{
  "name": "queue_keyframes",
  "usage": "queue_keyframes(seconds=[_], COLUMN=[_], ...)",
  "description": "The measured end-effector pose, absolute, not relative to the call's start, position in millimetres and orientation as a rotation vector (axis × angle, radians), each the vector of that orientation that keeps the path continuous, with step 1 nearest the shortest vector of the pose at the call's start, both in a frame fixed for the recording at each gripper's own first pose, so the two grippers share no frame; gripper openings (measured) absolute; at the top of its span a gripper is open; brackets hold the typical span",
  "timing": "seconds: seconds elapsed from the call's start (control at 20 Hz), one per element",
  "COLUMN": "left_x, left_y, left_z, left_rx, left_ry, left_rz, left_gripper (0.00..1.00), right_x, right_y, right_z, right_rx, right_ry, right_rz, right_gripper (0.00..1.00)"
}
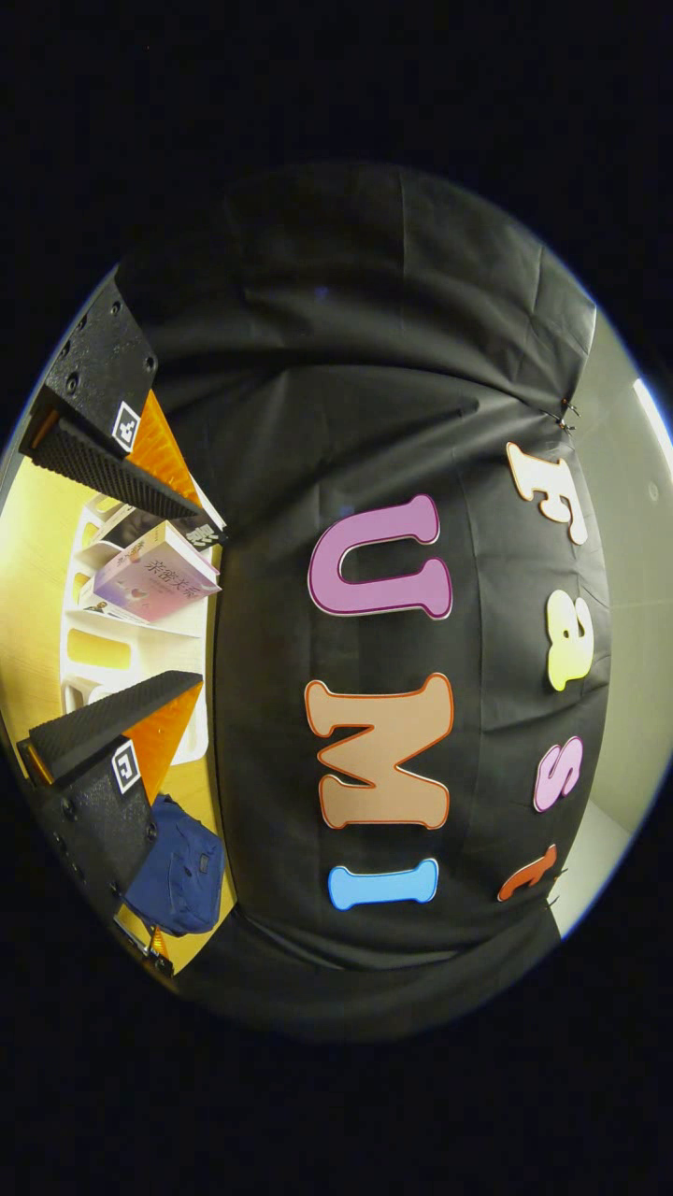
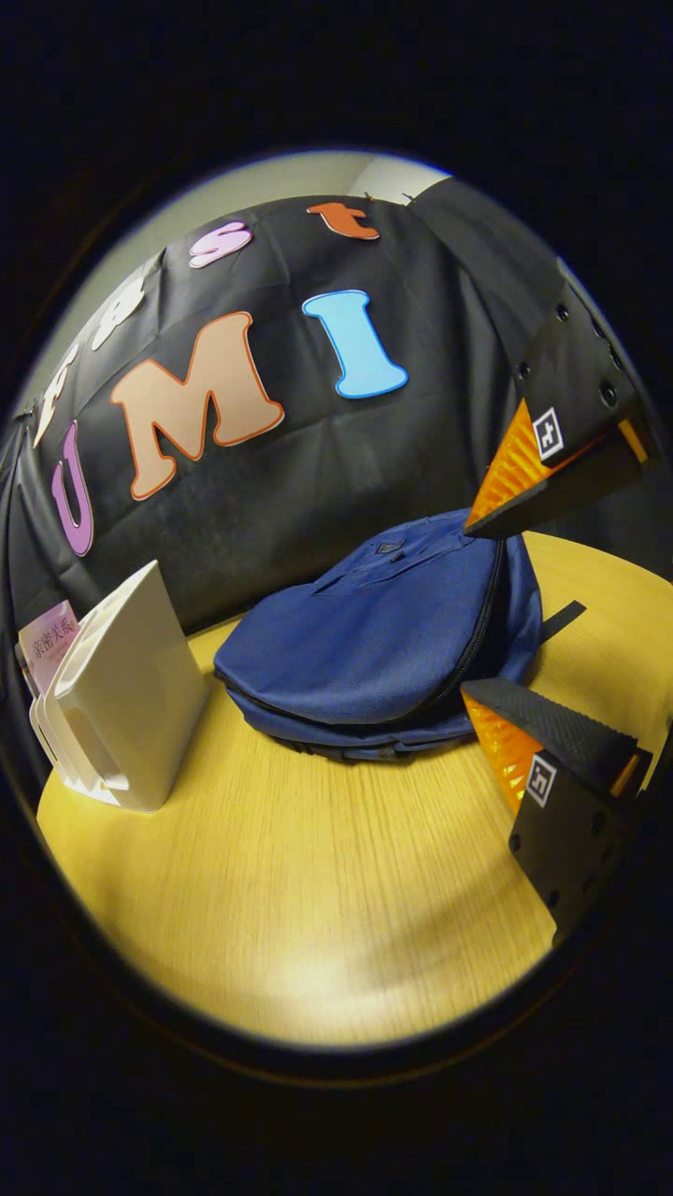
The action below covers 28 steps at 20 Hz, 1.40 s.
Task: Open the schoolbag, grab two books from the bookshelf and put them into the schoolbag.
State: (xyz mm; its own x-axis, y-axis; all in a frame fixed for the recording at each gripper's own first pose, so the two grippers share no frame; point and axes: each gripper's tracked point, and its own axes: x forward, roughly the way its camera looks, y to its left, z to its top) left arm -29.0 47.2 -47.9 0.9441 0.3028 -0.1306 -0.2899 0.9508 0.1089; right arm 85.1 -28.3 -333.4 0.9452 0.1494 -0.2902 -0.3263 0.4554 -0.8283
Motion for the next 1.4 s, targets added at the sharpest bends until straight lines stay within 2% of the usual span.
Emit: queue_keyframes(seconds=[0.3, 0.35, 0.6, 0.75, 0.8, 0.9, 1.0, 1.1, 1.2, 1.25, 1.35, 1.4], left_x=[-29, -29, -30, -30, -30, -30, -33, -36, -39, -41, -44, -45], left_y=[53, 53, 55, 56, 54, 52, 50, 51, 53, 54, 57, 59], left_z=[-54, -54, -54, -56, -53, -52, -50, -49, -50, -50, -51, -51], left_rx=[0.056, 0.052, 0.037, 0.032, 0.031, 0.036, 0.04, 0.044, 0.048, 0.046, 0.043, 0.042], left_ry=[0.158, 0.156, 0.157, 0.156, 0.153, 0.147, 0.141, 0.142, 0.145, 0.146, 0.15, 0.152], left_rz=[0.338, 0.343, 0.354, 0.365, 0.362, 0.36, 0.359, 0.363, 0.369, 0.372, 0.381, 0.385], left_gripper=[0.96, 0.96, 0.96, 0.95, 0.96, 0.95, 0.94, 0.94, 0.94, 0.94, 0.95, 0.94], right_x=[107, 108, 116, 128, 133, 145, 155, 164, 166, 164, 163, 165], right_y=[-13, -12, -13, -9, -5, 2, 10, 15, 17, 17, 13, 12], right_z=[-332, -330, -309, -316, -318, -322, -330, -336, -340, -337, -327, -331], right_rx=[-1.084, -1.068, -1.043, -1.048, -1.049, -1.05, -1.034, -1.037, -1.05, -1.055, -1.092, -1.102], right_ry=[0.119, 0.118, 0.056, 0.058, 0.052, 0.044, 0.055, 0.065, 0.071, 0.064, 0.024, 0.032], right_rz=[0.336, 0.337, 0.316, 0.306, 0.303, 0.307, 0.324, 0.327, 0.327, 0.321, 0.281, 0.295], right_gripper=[0.98, 1.0, 0.98, 0.97, 1.0, 1.0, 0.97, 1.0, 0.39, 0.37, 0.17, 0.15])
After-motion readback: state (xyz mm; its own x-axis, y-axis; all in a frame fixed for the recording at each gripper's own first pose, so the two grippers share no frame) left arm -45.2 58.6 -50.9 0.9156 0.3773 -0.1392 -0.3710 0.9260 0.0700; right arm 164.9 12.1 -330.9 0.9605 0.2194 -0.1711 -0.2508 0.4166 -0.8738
